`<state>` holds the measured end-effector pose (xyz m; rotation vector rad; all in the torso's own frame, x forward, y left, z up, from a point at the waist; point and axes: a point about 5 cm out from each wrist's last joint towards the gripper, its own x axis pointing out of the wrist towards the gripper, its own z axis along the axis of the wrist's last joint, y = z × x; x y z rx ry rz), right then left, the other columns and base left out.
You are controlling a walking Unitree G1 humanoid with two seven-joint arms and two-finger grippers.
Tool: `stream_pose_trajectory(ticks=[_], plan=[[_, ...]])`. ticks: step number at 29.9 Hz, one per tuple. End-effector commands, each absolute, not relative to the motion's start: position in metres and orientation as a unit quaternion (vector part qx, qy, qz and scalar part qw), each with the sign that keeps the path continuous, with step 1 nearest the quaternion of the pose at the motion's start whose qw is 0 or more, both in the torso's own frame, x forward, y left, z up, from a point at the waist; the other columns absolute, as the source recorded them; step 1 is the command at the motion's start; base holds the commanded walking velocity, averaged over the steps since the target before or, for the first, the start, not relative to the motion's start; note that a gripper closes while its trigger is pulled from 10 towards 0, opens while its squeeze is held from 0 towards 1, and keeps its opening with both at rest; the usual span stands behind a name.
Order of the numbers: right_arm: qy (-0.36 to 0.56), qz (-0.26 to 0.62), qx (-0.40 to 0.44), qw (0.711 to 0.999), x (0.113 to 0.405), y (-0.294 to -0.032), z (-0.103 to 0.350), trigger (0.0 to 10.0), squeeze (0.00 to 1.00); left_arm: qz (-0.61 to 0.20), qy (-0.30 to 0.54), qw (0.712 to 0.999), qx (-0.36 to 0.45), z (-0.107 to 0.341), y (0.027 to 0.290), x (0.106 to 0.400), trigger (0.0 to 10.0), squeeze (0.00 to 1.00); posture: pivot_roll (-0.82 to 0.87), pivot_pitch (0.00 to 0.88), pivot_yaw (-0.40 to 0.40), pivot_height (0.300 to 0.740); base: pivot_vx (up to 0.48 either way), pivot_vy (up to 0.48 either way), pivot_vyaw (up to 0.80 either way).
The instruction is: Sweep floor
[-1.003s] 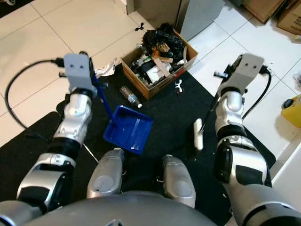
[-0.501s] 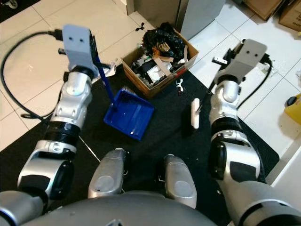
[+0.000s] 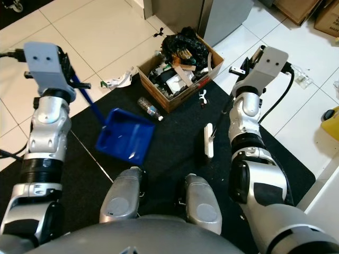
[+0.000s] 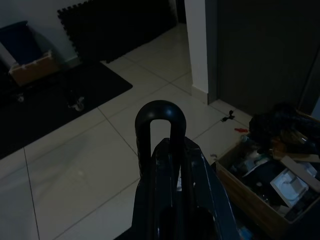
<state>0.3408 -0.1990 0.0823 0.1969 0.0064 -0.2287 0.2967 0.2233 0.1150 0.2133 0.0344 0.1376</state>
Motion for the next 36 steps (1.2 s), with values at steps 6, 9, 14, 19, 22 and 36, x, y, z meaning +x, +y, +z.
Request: stream_pose_trajectory(ticks=[6,9,14,19,22,36], plan=[[-0.003,-0.110,0.096,0.989,0.346,-0.201,0.090,10.0,0.00,0.038,0.004,0.996,0.079,0.125,0.204,0.290,10.0,0.00,0.20,0.000,-0.074,0.740,0.000,0.000,0.00],[-0.001,-0.111,0.097,0.989,0.345,-0.201,0.089,10.0,0.00,0.036,0.005,0.996,0.081,0.126,0.202,0.288,10.0,0.00,0.20,0.000,-0.073,0.740,0.000,0.000,0.00],[0.006,-0.114,0.097,0.989,0.344,-0.201,0.086,10.0,0.00,0.026,0.001,0.996,0.088,0.128,0.198,0.289,10.0,0.00,0.20,0.000,-0.073,0.740,0.000,0.000,0.00],[0.009,-0.117,0.095,0.989,0.344,-0.202,0.085,10.0,0.00,0.025,0.001,0.996,0.086,0.127,0.196,0.290,10.0,0.00,0.20,0.000,-0.074,0.740,0.000,0.000,0.00],[0.012,-0.118,0.093,0.989,0.344,-0.203,0.085,10.0,0.00,0.027,0.004,0.996,0.080,0.127,0.193,0.290,10.0,0.00,0.19,0.000,-0.074,0.740,0.000,0.187,0.00],[0.012,-0.118,0.090,0.989,0.343,-0.205,0.085,10.0,0.00,0.033,0.015,0.997,0.071,0.125,0.191,0.291,10.0,0.00,0.19,0.000,-0.080,0.740,0.000,0.469,0.00]])
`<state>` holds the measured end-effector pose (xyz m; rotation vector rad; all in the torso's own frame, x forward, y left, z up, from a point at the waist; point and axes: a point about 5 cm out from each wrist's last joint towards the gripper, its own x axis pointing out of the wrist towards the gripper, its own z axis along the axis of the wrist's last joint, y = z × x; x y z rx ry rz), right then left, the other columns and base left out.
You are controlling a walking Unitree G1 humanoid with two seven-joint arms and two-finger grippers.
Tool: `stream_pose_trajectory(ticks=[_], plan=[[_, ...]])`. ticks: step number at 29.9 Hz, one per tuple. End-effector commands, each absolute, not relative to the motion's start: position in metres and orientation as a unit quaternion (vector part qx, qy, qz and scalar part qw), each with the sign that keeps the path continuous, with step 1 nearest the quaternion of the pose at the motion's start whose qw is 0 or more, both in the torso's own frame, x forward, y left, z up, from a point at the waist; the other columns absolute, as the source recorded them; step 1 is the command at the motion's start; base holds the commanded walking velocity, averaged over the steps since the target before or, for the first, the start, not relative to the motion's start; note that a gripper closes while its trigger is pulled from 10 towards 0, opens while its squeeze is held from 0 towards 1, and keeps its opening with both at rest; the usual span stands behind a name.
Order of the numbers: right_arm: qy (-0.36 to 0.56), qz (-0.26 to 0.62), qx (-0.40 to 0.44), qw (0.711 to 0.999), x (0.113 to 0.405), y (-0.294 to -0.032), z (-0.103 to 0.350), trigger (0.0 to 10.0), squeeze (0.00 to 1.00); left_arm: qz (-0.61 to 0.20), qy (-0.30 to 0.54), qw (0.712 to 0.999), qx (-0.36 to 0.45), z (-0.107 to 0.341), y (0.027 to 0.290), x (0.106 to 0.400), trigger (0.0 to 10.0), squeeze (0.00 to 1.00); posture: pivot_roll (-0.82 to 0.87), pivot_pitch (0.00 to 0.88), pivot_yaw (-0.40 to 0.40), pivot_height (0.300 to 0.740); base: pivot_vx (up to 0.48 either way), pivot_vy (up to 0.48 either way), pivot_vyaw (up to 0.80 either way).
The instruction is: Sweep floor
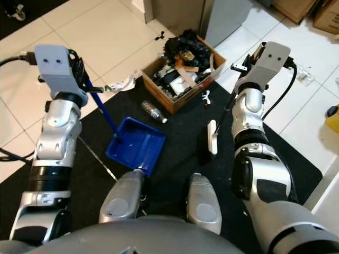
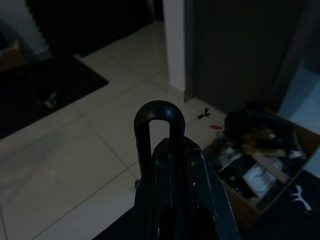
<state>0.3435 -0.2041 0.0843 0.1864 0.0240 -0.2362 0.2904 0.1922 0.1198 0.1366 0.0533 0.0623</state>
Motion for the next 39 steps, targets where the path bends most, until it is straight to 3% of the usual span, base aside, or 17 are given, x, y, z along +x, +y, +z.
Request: stream_pose_trajectory(ticks=[1,25,39], plan=[[0.012,-0.118,0.090,0.989,0.3434,-0.2051,0.0847,10.0,0.00,0.033,0.015,0.997,0.071,0.1249,0.1909,0.2911,10.0,0.00,0.19,0.000,-0.080,0.740,0.000,0.476,0.00],[0.020,-0.124,0.094,0.988,0.3420,-0.2076,0.0817,10.0,0.00,0.036,0.022,0.997,0.071,0.1239,0.1908,0.2927,10.0,0.00,0.18,0.000,-0.076,0.740,0.000,0.477,0.00],[0.024,-0.131,0.101,0.986,0.3411,-0.2096,0.0800,10.0,0.00,0.036,0.025,0.997,0.071,0.1232,0.1906,0.2924,10.0,0.00,0.18,0.000,-0.074,0.740,0.000,0.480,-0.57]])
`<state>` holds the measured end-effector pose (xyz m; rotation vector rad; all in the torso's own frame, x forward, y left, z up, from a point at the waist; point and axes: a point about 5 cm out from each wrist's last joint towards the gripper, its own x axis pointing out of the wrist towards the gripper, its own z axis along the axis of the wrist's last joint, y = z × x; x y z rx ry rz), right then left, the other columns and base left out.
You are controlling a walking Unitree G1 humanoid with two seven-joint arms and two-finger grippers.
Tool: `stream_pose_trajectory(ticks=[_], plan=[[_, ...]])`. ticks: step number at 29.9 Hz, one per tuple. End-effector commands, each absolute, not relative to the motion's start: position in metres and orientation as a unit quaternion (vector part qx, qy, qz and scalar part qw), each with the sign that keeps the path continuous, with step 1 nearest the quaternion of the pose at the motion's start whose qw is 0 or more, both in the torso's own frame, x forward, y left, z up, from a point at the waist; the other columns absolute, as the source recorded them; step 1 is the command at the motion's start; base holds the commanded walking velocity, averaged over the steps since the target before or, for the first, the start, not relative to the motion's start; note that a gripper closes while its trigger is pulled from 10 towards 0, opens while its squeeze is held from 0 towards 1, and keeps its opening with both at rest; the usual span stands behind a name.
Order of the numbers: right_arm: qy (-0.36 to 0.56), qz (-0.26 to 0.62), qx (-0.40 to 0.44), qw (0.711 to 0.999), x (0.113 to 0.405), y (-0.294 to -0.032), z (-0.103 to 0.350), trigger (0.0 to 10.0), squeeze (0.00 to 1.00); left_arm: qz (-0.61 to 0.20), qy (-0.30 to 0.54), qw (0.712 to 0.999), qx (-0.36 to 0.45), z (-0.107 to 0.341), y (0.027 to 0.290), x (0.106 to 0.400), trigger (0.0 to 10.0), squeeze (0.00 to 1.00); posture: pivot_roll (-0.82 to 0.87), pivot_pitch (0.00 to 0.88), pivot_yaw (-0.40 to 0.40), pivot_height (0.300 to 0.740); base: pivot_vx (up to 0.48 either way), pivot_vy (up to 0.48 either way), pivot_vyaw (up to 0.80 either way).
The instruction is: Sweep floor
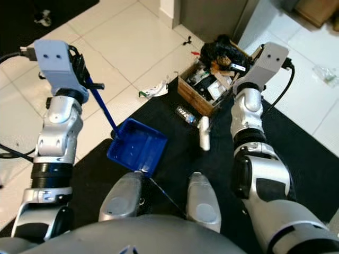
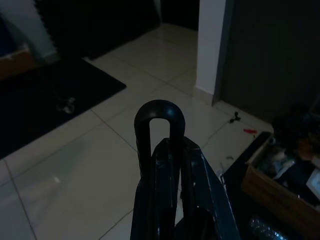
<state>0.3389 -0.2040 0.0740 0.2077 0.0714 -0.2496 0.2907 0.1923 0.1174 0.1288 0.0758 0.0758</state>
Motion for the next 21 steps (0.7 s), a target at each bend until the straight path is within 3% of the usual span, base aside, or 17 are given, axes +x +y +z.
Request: stream_pose_trajectory(ticks=[1,7,21], plan=[[0.024,-0.132,0.101,0.986,0.3409,-0.2099,0.0799,10.0,0.00,0.036,0.025,0.997,0.071,0.1232,0.1906,0.2922,10.0,0.00,0.18,0.000,-0.074,0.740,0.000,0.480,-0.62],[0.026,-0.134,0.101,0.986,0.3405,-0.2106,0.0795,10.0,0.00,0.036,0.026,0.997,0.071,0.1227,0.1902,0.2921,10.0,0.00,0.18,0.000,-0.074,0.740,0.000,0.480,-0.59],[0.029,-0.139,0.101,0.985,0.3393,-0.2123,0.0778,10.0,0.00,0.033,0.028,0.996,0.073,0.1221,0.1888,0.2923,10.0,0.00,0.18,0.000,-0.073,0.740,0.000,0.452,0.00]])
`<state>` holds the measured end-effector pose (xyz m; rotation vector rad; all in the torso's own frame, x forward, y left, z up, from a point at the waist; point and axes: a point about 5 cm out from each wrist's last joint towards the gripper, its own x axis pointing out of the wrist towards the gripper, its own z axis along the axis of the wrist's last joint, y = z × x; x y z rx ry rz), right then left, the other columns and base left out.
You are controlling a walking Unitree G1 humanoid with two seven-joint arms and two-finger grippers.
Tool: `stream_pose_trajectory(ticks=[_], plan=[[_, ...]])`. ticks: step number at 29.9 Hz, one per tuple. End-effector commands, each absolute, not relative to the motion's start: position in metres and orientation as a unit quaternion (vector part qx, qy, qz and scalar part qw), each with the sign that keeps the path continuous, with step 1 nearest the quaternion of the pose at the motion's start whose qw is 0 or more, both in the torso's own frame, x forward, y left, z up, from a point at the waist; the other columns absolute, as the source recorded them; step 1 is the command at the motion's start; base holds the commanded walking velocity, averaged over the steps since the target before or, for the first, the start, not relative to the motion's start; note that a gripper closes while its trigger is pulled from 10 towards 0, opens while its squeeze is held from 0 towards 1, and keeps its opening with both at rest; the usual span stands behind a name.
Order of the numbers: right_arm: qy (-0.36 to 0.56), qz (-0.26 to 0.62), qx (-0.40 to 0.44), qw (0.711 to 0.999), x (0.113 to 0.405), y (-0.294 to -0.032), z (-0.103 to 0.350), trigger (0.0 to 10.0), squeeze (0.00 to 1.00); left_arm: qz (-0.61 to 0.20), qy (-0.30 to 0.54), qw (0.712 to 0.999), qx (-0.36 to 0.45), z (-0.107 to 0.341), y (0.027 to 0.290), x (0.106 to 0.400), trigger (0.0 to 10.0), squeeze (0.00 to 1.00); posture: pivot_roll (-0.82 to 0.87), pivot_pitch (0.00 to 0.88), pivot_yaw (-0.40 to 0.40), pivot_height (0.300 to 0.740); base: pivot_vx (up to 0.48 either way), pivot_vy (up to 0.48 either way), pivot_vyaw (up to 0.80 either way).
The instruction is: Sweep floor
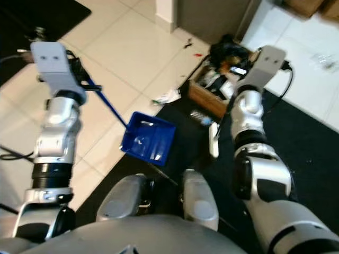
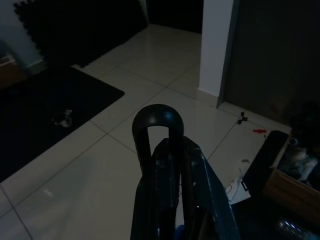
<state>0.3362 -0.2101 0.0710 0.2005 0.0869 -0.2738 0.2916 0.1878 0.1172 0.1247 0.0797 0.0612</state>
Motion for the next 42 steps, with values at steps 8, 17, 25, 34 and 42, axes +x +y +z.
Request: stream_pose_trajectory(ticks=[8,17,25,34,42], plan=[[0.029,-0.141,0.099,0.985,0.339,-0.213,0.078,10.0,0.00,0.037,0.025,0.996,0.078,0.123,0.187,0.293,10.0,0.00,0.18,0.000,-0.073,0.740,0.000,0.031,0.00],[0.029,-0.140,0.097,0.985,0.339,-0.214,0.078,10.0,0.00,0.037,0.026,0.997,0.068,0.123,0.183,0.293,10.0,0.00,0.18,0.000,-0.076,0.740,0.000,0.000,0.00],[0.026,-0.150,0.078,0.985,0.339,-0.216,0.079,10.0,0.00,0.046,0.025,0.996,0.068,0.125,0.185,0.297,10.0,0.00,0.18,0.000,-0.075,0.740,0.000,0.000,0.00],[0.039,-0.273,0.002,0.961,0.328,-0.256,0.080,10.0,0.00,0.071,0.014,0.995,0.066,0.131,0.194,0.301,10.0,0.00,0.17,0.000,-0.078,0.740,0.000,0.000,0.00],[0.032,-0.274,0.013,0.961,0.329,-0.259,0.084,10.0,0.00,0.096,0.008,0.993,0.065,0.133,0.203,0.303,10.0,0.00,0.17,0.000,-0.081,0.740,0.000,0.000,0.00]])
